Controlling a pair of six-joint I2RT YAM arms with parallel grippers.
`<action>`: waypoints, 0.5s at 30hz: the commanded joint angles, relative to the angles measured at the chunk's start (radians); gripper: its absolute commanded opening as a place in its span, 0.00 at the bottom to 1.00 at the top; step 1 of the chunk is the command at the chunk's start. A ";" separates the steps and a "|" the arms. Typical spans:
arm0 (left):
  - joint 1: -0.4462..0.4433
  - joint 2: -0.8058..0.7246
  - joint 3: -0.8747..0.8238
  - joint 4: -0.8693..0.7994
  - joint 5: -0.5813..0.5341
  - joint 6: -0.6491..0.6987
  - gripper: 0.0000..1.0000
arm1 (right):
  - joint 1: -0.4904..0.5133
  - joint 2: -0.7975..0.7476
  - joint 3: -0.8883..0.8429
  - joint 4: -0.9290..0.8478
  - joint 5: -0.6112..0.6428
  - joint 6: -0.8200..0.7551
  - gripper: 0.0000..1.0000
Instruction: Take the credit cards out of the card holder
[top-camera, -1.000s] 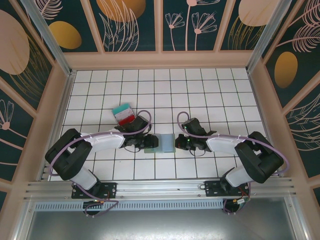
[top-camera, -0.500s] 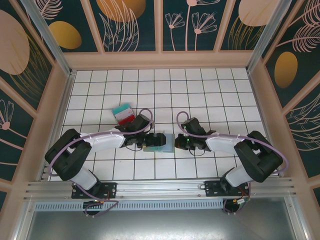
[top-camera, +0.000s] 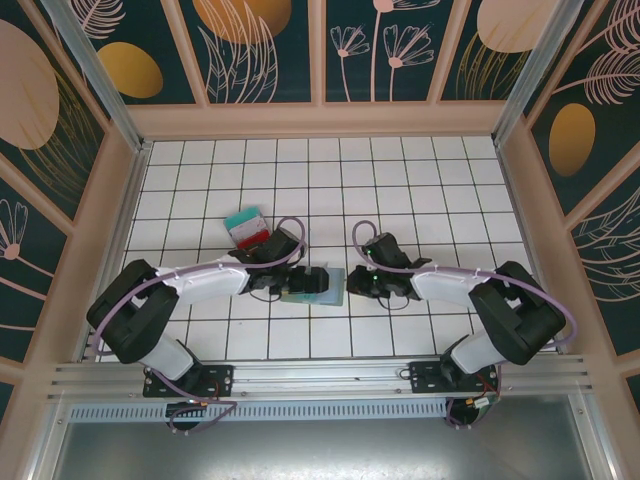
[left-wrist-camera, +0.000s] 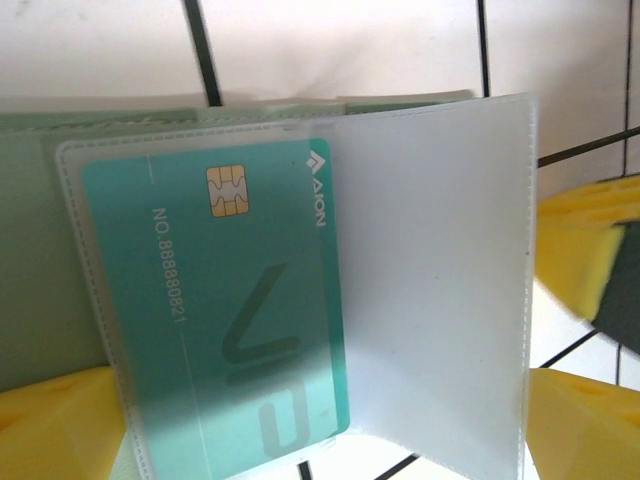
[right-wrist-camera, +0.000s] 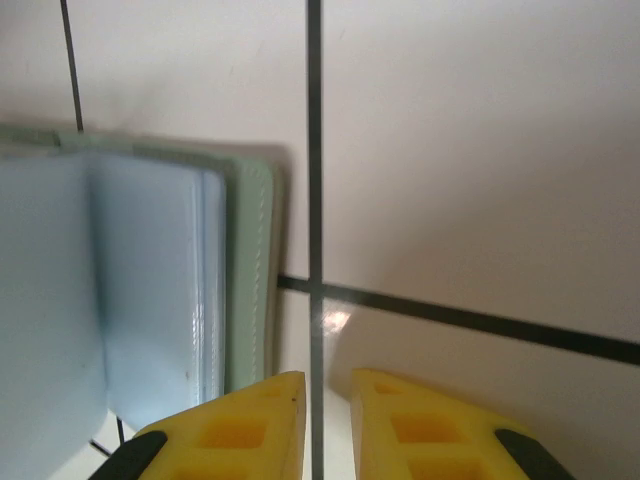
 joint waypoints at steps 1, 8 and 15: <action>0.001 -0.047 0.032 -0.095 -0.055 0.041 0.99 | -0.030 -0.056 0.035 -0.063 0.040 -0.023 0.21; 0.016 -0.076 0.067 -0.135 -0.067 0.066 0.99 | -0.035 -0.071 0.101 -0.092 0.010 -0.024 0.23; 0.058 -0.097 0.038 -0.137 -0.084 0.084 0.92 | -0.004 -0.067 0.157 -0.068 -0.029 0.004 0.23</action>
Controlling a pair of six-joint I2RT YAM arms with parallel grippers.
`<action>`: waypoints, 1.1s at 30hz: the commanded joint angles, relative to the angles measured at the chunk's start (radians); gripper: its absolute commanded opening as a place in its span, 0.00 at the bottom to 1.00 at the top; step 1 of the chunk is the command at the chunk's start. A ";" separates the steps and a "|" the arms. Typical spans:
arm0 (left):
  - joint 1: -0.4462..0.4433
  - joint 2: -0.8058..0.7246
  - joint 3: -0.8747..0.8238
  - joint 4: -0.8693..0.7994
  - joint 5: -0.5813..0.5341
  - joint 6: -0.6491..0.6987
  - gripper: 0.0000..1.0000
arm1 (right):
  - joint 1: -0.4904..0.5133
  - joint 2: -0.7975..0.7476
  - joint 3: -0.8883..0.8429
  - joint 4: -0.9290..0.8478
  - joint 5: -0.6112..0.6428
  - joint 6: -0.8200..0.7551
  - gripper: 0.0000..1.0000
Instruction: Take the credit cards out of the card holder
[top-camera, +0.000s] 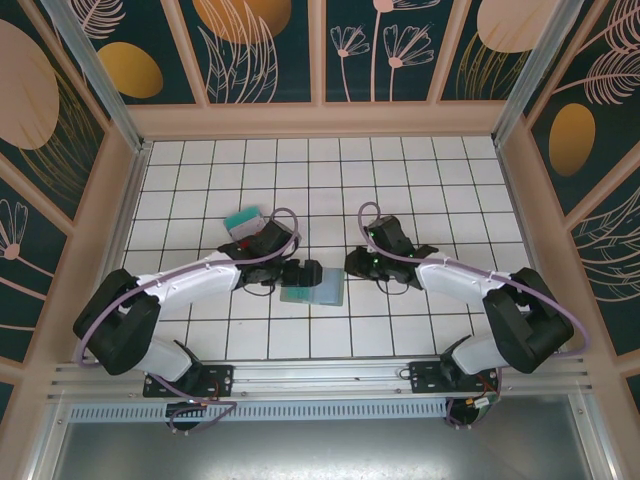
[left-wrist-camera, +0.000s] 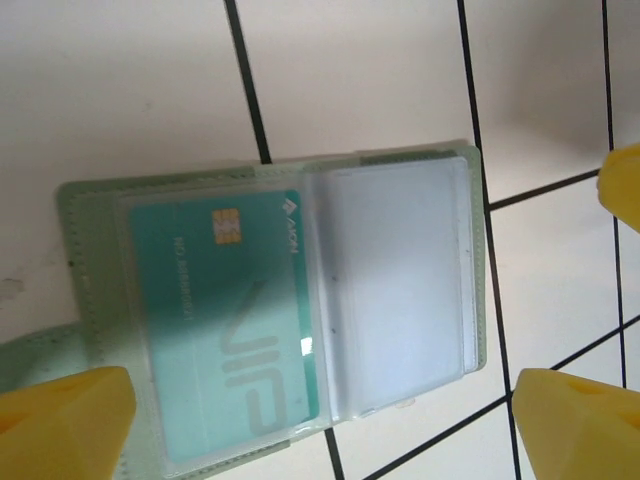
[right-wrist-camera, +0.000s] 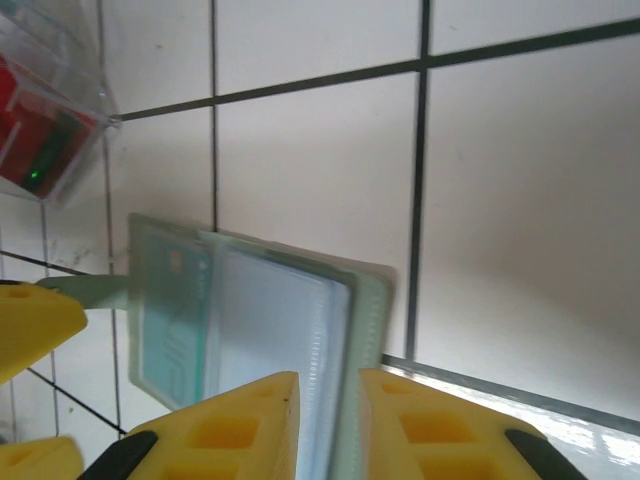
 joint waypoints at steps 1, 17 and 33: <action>0.029 -0.020 -0.016 -0.026 -0.016 0.029 0.87 | 0.025 -0.011 0.041 0.005 -0.040 0.022 0.23; 0.066 0.045 -0.073 0.025 -0.037 0.076 0.13 | 0.096 0.164 0.112 0.161 -0.213 0.114 0.15; 0.069 0.084 -0.110 0.057 -0.011 0.071 0.08 | 0.129 0.310 0.176 0.161 -0.276 0.132 0.16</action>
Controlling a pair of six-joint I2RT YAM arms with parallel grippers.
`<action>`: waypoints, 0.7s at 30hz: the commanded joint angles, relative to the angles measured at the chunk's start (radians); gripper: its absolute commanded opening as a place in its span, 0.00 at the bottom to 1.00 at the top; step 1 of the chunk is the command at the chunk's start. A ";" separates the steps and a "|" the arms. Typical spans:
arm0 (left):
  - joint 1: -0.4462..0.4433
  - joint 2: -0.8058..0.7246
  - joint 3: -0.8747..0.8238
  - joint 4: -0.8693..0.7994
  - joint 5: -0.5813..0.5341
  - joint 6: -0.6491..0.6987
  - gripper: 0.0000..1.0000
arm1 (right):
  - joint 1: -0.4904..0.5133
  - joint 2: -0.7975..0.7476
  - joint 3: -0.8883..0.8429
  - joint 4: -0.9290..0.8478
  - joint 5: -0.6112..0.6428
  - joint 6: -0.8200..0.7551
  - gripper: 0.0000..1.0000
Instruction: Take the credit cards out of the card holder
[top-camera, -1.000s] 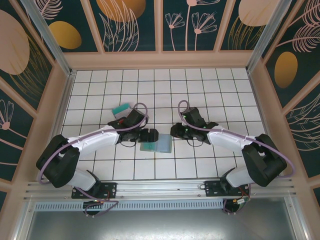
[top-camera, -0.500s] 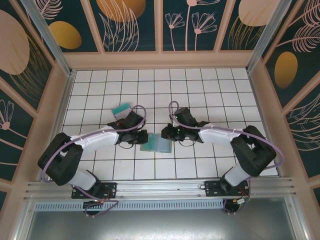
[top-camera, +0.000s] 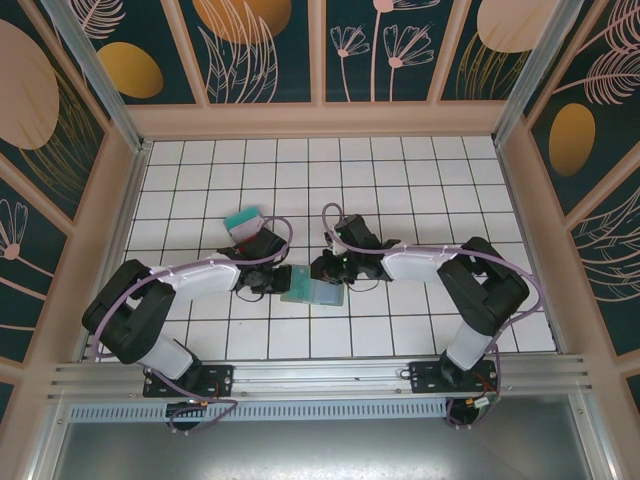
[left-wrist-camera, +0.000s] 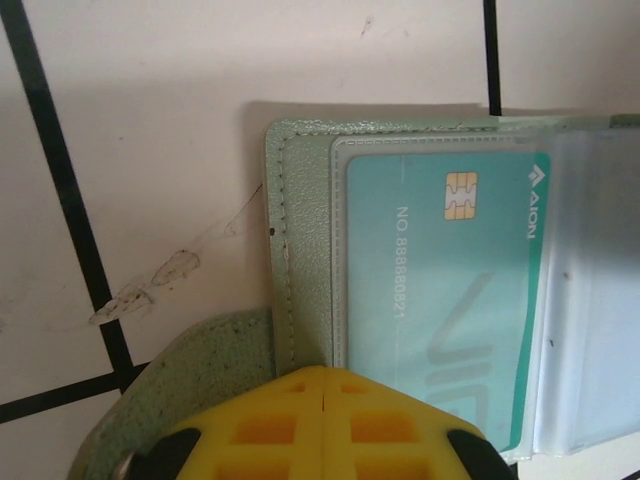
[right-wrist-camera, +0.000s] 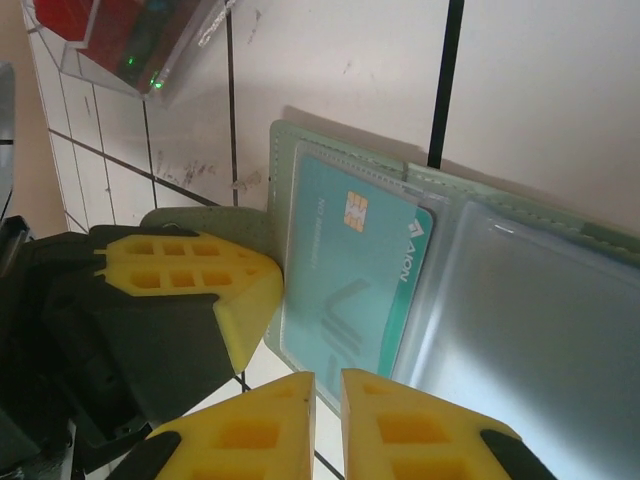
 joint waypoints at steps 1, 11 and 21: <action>0.004 0.015 -0.017 0.020 0.023 0.006 0.08 | 0.008 0.026 0.031 0.004 -0.028 0.008 0.16; 0.004 0.031 -0.027 0.031 0.045 -0.002 0.08 | 0.008 0.076 0.030 -0.029 -0.047 0.001 0.19; 0.004 0.039 -0.027 0.027 0.049 -0.002 0.08 | 0.008 0.094 0.046 -0.079 -0.031 -0.008 0.19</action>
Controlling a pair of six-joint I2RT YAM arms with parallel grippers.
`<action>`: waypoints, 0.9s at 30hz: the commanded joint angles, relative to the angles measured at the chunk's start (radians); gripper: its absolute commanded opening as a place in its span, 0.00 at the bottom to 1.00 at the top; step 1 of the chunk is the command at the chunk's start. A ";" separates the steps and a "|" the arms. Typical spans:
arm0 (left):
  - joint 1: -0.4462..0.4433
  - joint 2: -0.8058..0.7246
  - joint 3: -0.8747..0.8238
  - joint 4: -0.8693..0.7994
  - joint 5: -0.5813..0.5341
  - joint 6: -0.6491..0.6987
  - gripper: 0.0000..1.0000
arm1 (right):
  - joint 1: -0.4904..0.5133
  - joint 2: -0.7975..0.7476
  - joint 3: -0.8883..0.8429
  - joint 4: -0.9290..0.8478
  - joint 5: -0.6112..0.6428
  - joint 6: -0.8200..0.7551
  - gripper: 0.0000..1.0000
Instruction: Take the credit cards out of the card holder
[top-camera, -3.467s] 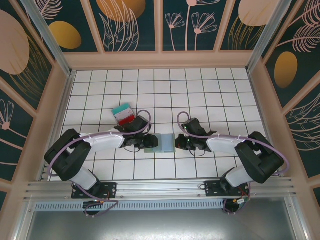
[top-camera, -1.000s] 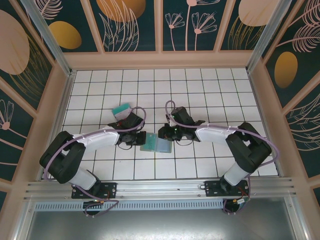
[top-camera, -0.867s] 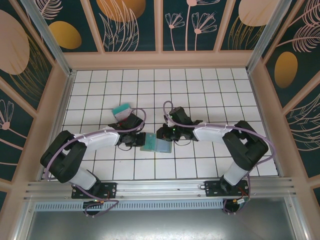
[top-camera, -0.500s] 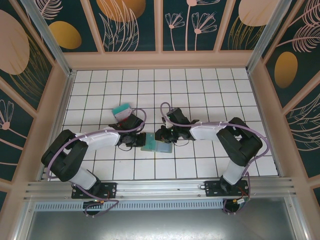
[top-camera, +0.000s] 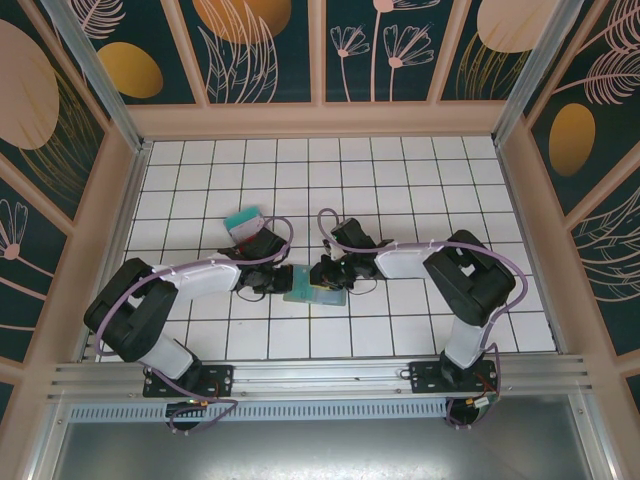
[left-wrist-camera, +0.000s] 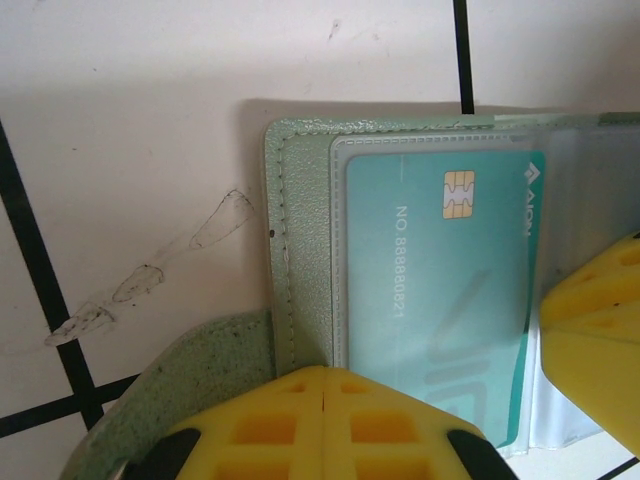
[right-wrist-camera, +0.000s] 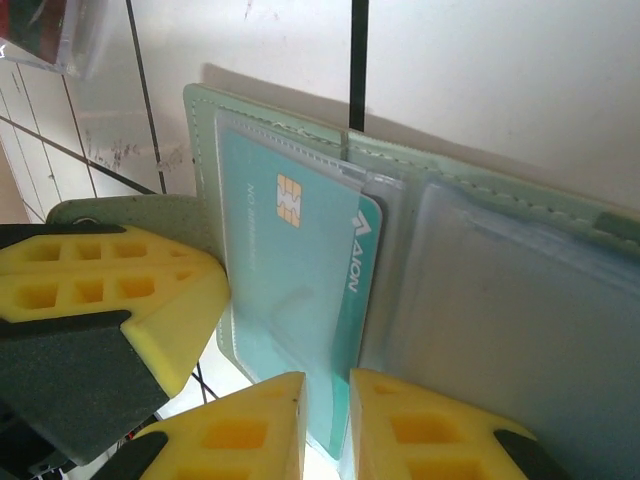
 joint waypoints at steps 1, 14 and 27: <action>0.002 0.026 -0.021 -0.006 0.017 -0.002 0.08 | 0.008 0.013 0.025 -0.057 0.004 -0.010 0.19; 0.002 0.028 -0.023 -0.006 0.020 -0.005 0.07 | 0.009 0.039 0.048 -0.108 0.012 -0.016 0.16; 0.002 0.033 -0.024 0.003 0.044 -0.006 0.08 | 0.017 0.084 0.077 -0.105 -0.016 -0.026 0.15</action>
